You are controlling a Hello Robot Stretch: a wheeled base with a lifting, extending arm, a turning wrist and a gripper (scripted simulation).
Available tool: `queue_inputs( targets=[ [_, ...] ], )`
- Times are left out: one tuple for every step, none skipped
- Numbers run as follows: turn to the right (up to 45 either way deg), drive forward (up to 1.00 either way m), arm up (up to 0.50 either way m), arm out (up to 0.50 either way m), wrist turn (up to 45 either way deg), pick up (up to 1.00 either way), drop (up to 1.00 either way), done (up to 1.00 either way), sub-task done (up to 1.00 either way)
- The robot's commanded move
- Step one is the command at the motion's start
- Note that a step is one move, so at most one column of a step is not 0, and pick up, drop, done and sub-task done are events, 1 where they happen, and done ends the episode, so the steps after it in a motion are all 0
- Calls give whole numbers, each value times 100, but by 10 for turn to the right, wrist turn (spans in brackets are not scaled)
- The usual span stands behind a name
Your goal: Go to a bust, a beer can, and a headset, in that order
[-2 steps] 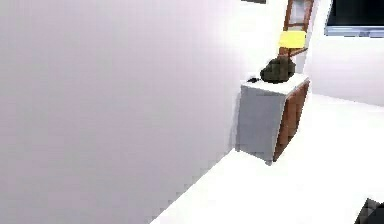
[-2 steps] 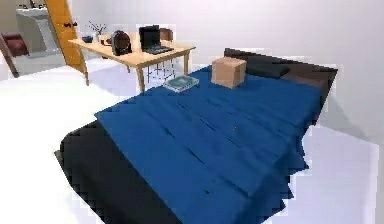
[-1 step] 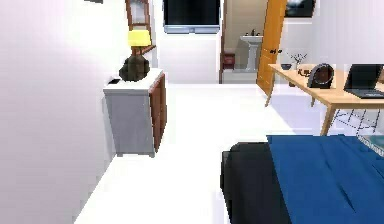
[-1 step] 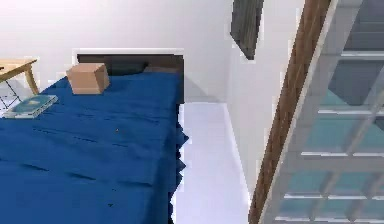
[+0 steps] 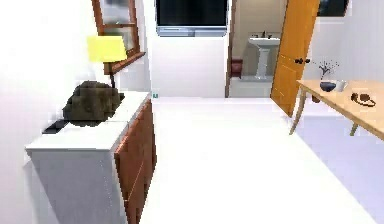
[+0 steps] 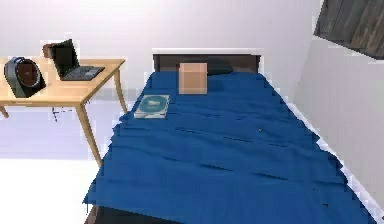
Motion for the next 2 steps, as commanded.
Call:
queue_inputs(
  targets=[
    [0, 60, 0, 0, 0, 0, 0, 0, 0],
    [450, 0, 0, 0, 0, 0, 0, 0, 0]
  ],
)
